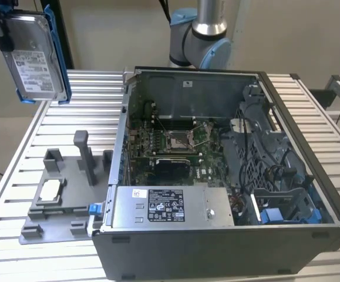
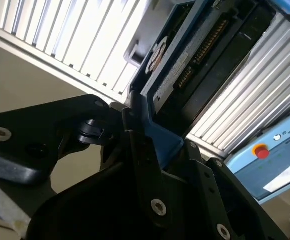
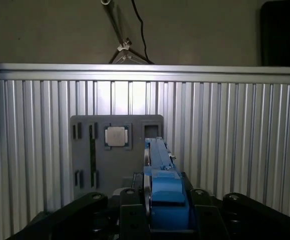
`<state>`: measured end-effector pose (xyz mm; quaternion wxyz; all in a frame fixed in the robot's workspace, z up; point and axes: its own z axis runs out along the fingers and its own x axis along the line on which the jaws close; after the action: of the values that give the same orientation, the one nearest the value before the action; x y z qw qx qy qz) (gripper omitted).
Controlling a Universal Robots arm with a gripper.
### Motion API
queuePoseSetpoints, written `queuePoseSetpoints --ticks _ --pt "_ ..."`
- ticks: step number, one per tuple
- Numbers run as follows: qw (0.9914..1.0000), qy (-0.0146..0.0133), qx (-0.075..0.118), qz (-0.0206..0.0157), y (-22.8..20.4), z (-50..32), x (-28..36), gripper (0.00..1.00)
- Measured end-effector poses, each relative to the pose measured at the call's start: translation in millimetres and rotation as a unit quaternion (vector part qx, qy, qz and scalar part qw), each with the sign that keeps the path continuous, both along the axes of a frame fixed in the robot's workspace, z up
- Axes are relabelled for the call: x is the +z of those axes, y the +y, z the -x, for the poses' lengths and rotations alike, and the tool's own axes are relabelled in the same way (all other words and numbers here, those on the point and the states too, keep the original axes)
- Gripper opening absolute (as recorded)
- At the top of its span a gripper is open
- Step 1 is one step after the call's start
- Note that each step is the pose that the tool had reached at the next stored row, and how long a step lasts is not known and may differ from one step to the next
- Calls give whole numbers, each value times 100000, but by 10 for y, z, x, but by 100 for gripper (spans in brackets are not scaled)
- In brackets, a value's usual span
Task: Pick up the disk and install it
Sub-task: 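Pick up the disk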
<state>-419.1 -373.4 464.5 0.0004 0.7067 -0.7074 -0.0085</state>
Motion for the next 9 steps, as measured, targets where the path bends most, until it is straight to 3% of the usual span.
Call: queuePoseSetpoints --ticks 9 --pt "100000 2 0 1 0 0 242 0"
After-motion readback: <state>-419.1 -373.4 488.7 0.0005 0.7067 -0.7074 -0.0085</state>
